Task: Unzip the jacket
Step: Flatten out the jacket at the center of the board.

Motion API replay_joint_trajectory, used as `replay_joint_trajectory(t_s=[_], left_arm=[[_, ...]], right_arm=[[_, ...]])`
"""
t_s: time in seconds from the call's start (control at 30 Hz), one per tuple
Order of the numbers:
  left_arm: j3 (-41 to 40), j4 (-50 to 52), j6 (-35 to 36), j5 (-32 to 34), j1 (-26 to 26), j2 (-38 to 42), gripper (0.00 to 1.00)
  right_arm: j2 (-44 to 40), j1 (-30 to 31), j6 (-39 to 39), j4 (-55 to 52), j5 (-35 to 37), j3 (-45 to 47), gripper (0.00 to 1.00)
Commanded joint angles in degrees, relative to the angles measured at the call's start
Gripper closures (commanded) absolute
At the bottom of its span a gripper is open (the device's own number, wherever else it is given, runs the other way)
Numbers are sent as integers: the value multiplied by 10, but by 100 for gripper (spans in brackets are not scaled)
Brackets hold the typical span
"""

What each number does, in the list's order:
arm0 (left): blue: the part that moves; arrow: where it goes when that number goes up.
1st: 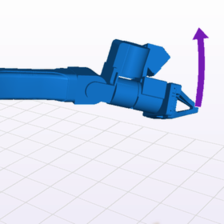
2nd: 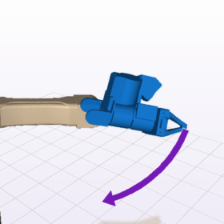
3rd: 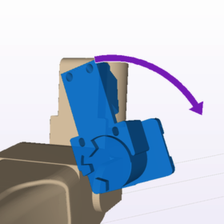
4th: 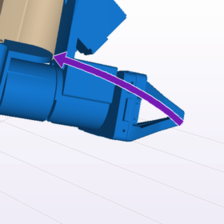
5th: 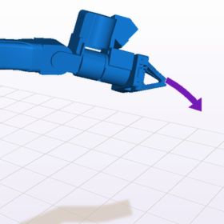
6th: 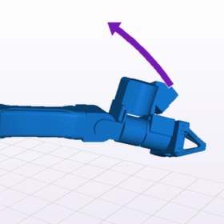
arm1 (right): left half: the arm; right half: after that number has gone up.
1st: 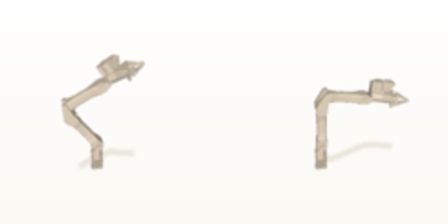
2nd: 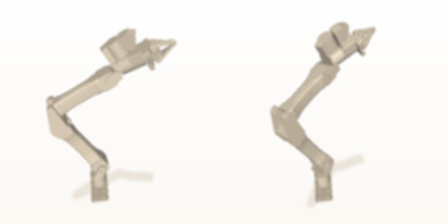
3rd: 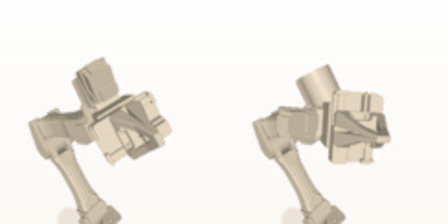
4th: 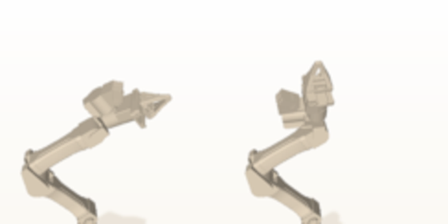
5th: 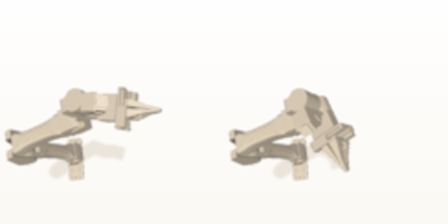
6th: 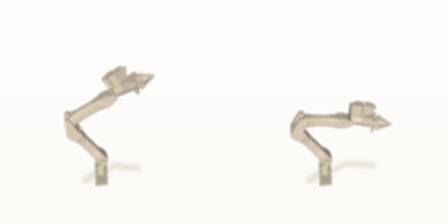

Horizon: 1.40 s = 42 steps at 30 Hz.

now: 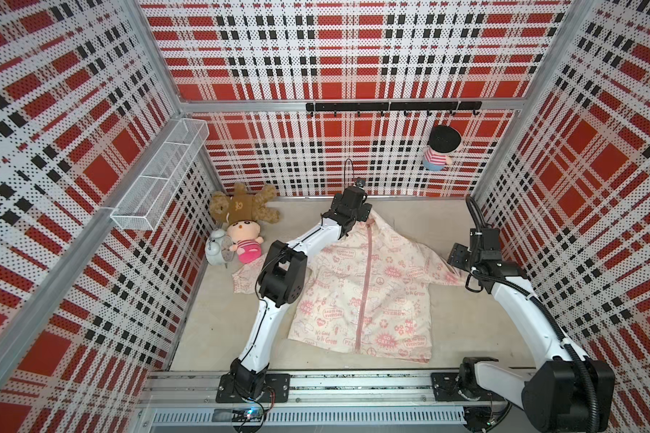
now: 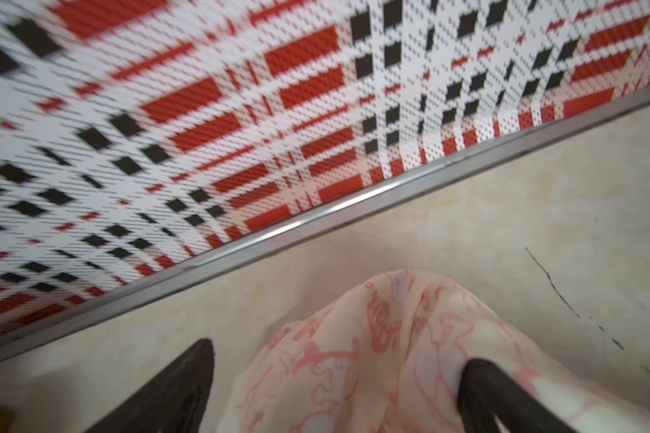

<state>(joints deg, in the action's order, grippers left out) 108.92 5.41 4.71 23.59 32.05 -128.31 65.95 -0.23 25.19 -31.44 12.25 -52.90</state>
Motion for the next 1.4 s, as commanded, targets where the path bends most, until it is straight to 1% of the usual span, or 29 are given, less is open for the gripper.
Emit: replay_joint_trajectory(t_s=[0.0,0.03,0.07,0.1,0.17,0.2,0.23,0.3,0.33,0.4,0.47,0.53,0.63,0.7,0.8,0.9,0.93,0.97,1.07,1.13,1.27,1.37], left_arm=[[-95,-166,35,155,-3,151,2],[-133,-180,43,173,-5,185,2],[-163,-182,45,175,-8,213,2],[-195,-174,41,163,-13,244,2],[-258,-162,4,131,-22,299,2],[-297,-159,-22,98,-32,324,2],[-331,-162,-43,47,-43,345,2],[-384,-187,-50,-39,-56,365,2],[-402,-199,-45,-66,-58,363,2],[-389,-170,-27,-102,-57,338,2],[-372,-149,-35,-110,-57,316,2],[-384,-166,-57,-116,-57,323,2],[-464,-260,-97,-120,-60,381,2],[-523,-298,-134,-95,-61,426,2],[-594,-295,-206,-34,-61,477,2],[-675,-278,-284,-8,-63,522,1],[-699,-277,-306,-7,-63,536,1],[-731,-277,-330,-5,-63,552,0],[-802,-282,-393,-19,-62,589,4],[-829,-280,-416,-36,-61,599,6],[-855,-255,-458,-57,-60,597,6],[-859,-234,-481,-67,-52,582,6]], right_arm=[[-33,-21,5,17,9,-20,27],[-39,-27,1,21,0,-21,27],[-44,-31,-5,26,-15,-20,28],[-46,-33,-15,37,-38,-18,29],[-40,-33,-37,71,-94,-9,30],[-31,-33,-46,92,-131,-4,31],[-18,-33,-54,105,-169,-2,31],[10,-25,-53,119,-207,-7,31],[24,-14,-53,122,-210,-11,31],[43,18,-63,122,-194,-26,30],[66,54,-78,113,-176,-46,27],[90,82,-92,108,-173,-65,26],[131,116,-116,111,-180,-81,24],[167,137,-138,106,-188,-98,20],[226,174,-178,88,-184,-132,20],[291,211,-209,74,-164,-178,19],[309,220,-218,73,-164,-192,17],[329,229,-228,73,-164,-209,0],[382,256,-265,75,-176,-259,1],[406,275,-289,92,-166,-281,1],[443,302,-330,154,-154,-306,1],[476,308,-340,185,-146,-331,1]])
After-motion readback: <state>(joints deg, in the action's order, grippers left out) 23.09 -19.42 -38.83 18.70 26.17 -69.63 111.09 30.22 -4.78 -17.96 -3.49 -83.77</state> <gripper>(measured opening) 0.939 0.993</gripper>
